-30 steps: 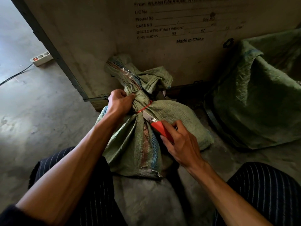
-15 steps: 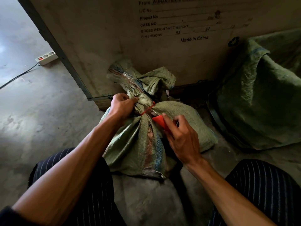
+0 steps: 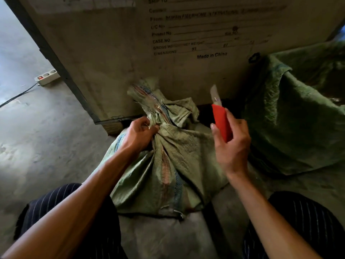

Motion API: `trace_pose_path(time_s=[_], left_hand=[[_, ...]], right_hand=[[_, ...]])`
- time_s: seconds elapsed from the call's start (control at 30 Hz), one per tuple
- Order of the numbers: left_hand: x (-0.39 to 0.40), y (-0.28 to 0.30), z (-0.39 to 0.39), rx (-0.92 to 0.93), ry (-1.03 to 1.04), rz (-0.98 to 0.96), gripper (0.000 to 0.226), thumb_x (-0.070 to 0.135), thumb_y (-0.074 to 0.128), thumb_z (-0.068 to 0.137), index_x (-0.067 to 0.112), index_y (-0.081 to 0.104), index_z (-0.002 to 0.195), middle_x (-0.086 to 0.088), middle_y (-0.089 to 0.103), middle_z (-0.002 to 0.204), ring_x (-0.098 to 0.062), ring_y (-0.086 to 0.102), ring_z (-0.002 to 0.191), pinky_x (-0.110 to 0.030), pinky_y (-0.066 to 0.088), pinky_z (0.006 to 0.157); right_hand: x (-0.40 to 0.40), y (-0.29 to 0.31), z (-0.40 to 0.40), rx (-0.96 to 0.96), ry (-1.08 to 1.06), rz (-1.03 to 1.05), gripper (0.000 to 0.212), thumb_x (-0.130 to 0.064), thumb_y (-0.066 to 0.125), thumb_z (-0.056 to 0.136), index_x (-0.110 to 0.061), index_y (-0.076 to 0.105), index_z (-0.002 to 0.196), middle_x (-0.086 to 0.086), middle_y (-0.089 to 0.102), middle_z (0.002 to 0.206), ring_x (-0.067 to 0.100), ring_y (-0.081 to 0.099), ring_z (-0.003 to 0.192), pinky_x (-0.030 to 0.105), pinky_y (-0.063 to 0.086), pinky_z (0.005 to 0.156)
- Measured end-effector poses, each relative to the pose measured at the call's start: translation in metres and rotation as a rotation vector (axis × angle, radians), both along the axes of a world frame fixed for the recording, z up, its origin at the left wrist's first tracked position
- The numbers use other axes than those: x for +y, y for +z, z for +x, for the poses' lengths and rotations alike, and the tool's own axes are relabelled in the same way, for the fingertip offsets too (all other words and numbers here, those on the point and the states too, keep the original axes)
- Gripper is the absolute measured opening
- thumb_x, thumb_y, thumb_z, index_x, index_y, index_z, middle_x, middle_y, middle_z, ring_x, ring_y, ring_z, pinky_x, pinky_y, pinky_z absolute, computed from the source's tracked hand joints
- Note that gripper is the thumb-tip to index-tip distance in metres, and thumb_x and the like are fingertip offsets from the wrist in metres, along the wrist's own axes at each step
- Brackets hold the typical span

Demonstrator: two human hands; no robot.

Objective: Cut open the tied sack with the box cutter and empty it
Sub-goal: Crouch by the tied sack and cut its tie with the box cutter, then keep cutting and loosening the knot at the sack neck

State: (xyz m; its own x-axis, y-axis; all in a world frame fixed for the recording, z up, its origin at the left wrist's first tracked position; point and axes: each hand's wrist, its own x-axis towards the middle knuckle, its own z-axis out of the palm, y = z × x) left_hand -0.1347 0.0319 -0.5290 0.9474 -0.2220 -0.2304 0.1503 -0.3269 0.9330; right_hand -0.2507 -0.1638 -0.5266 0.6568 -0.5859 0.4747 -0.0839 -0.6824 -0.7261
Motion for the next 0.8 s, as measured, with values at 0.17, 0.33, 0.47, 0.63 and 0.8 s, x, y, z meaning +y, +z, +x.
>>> trace_pose_path(time_s=[0.17, 0.33, 0.47, 0.63, 0.8], left_hand=[[-0.014, -0.004, -0.001, -0.153, 0.023, -0.02, 0.011, 0.012, 0.063, 0.089, 0.019, 0.059, 0.08, -0.009, 0.068, 0.082, -0.024, 0.063, 0.072, -0.037, 0.054, 0.063], [-0.034, -0.014, -0.009, -0.187, -0.038, -0.057, 0.019, 0.018, 0.068, 0.084, 0.023, 0.058, 0.068, -0.001, 0.065, 0.069, -0.005, 0.056, 0.052, -0.03, 0.045, 0.056], [-0.04, -0.023, -0.017, -0.235, -0.091, -0.035, 0.013, 0.025, 0.069, 0.079, 0.027, 0.06, 0.07, -0.004, 0.07, 0.076, -0.017, 0.059, 0.064, -0.04, 0.05, 0.064], [-0.039, -0.025, -0.029, -0.272, -0.132, 0.019, 0.017, 0.021, 0.071, 0.079, 0.021, 0.057, 0.071, -0.007, 0.066, 0.074, -0.02, 0.056, 0.063, -0.035, 0.045, 0.058], [-0.037, -0.013, -0.022, -0.304, -0.155, 0.047, 0.017, 0.036, 0.068, 0.056, 0.025, 0.056, 0.06, 0.01, 0.063, 0.07, -0.012, 0.052, 0.067, -0.031, 0.045, 0.065]], right_hand=[[-0.053, -0.075, -0.026, 0.239, -0.3, 0.304, 0.041, -0.027, 0.065, 0.081, -0.005, 0.059, 0.115, 0.022, 0.063, 0.112, 0.035, 0.059, 0.104, 0.038, 0.044, 0.086], [-0.081, -0.157, -0.09, 0.65, -0.609, 0.515, 0.049, -0.045, 0.047, 0.09, -0.003, 0.062, 0.11, 0.03, 0.061, 0.115, 0.045, 0.057, 0.107, 0.047, 0.046, 0.087], [-0.089, -0.193, -0.116, 0.881, -0.595, 0.508, 0.04, -0.034, 0.061, 0.084, -0.002, 0.059, 0.11, 0.027, 0.06, 0.117, 0.042, 0.058, 0.11, 0.047, 0.048, 0.089], [-0.079, -0.21, -0.115, 0.907, -0.55, 0.468, 0.035, -0.034, 0.06, 0.083, -0.005, 0.062, 0.102, 0.024, 0.063, 0.112, 0.04, 0.06, 0.105, 0.046, 0.05, 0.088], [-0.071, -0.149, -0.058, 0.354, -0.549, 0.674, 0.037, -0.033, 0.046, 0.094, -0.001, 0.061, 0.109, 0.026, 0.063, 0.113, 0.04, 0.058, 0.106, 0.038, 0.044, 0.086]])
